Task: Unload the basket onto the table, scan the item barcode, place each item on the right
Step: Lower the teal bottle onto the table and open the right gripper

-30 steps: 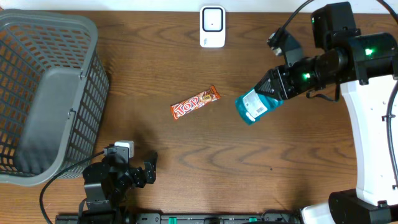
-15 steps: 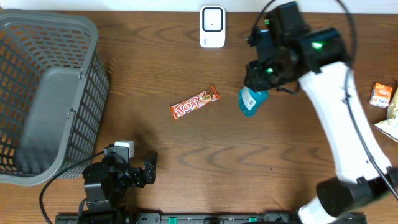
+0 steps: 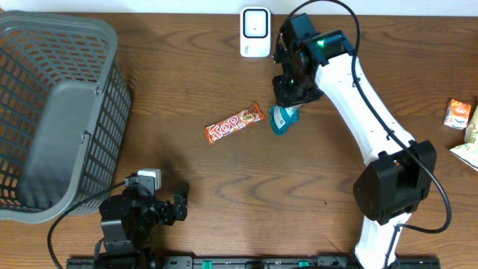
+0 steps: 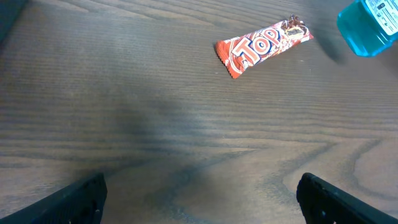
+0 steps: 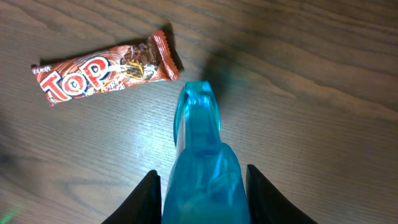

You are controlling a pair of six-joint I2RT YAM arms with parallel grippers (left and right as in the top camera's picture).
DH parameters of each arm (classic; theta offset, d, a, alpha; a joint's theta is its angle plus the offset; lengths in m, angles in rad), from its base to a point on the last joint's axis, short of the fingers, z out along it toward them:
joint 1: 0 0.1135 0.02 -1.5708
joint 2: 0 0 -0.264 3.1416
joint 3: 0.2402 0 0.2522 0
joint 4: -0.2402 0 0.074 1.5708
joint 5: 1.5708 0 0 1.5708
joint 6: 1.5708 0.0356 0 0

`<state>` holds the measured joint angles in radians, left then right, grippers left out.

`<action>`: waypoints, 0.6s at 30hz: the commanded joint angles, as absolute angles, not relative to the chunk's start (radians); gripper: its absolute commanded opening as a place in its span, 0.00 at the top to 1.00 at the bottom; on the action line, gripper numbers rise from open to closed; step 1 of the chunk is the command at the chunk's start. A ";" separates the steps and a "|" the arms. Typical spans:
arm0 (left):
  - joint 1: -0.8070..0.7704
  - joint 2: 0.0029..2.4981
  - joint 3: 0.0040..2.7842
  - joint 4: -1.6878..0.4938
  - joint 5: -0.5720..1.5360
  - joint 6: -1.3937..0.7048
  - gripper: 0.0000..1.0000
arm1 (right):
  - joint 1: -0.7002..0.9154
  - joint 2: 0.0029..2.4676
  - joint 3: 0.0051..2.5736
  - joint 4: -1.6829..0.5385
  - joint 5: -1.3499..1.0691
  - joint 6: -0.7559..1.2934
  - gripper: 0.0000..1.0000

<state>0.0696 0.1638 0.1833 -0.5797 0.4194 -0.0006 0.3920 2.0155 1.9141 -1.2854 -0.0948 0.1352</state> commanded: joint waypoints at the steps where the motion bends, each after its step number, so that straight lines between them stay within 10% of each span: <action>1: 0.073 0.163 0.184 -0.580 0.422 -0.002 0.02 | 0.397 1.997 1.924 -1.282 -0.096 0.157 0.72; 11: 0.073 0.163 0.184 -0.580 0.422 -0.002 0.02 | 0.398 1.998 1.924 -1.267 -0.051 0.165 0.65; 18: 0.073 0.163 0.184 -0.580 0.422 -0.002 0.02 | 0.412 1.998 1.924 -1.267 -0.051 0.164 0.40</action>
<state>0.0692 0.1638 0.1833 -0.5797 0.4194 -0.0006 0.3965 2.0148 1.9144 -1.2694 -0.0601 0.1600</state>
